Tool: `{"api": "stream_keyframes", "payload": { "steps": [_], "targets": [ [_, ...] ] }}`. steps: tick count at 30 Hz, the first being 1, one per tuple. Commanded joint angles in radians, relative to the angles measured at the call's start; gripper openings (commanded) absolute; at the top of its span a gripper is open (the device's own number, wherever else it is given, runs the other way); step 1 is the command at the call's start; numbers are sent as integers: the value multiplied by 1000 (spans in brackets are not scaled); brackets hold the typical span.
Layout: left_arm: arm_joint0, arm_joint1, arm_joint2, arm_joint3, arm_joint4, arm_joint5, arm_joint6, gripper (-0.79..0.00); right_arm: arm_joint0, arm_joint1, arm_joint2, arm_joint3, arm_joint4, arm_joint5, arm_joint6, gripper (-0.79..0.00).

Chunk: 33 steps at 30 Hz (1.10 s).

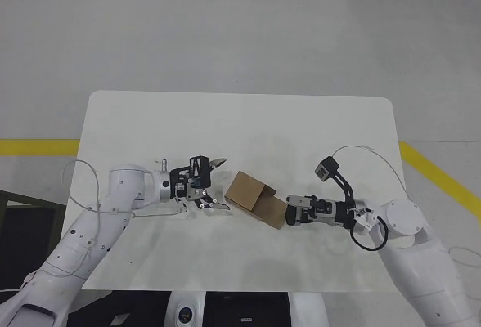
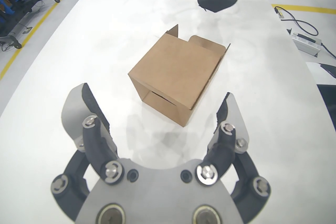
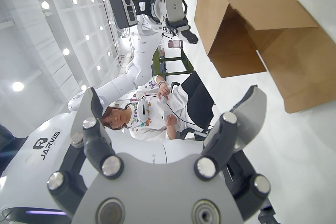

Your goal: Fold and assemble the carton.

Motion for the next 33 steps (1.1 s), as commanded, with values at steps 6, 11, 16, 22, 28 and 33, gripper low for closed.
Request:
{"api": "stream_keyframes", "payload": {
  "steps": [6, 11, 16, 22, 28, 33],
  "targets": [
    [-49, -9, 63, 39, 99, -36, 95, 0, -66, 5, 3, -76, -56, -12, -66, -785],
    [-49, -9, 63, 39, 99, -36, 95, 0, -108, 14, 29, -131, -147, -14, -114, -785],
    [-49, -9, 63, 39, 99, -36, 95, 0, -108, 14, 29, -131, -147, -14, -114, -785],
    [-47, -9, 63, 39, 100, -30, 91, 0, -109, 14, 29, -131, -148, -12, -118, -785],
    [-64, -6, 80, 41, 184, -11, 113, 0, -117, 17, 22, -156, -186, 28, -134, -785],
    [-107, -6, 125, 92, 303, 31, 264, 0, -152, 20, -21, -206, -238, 89, -105, -785]
  ]
}}
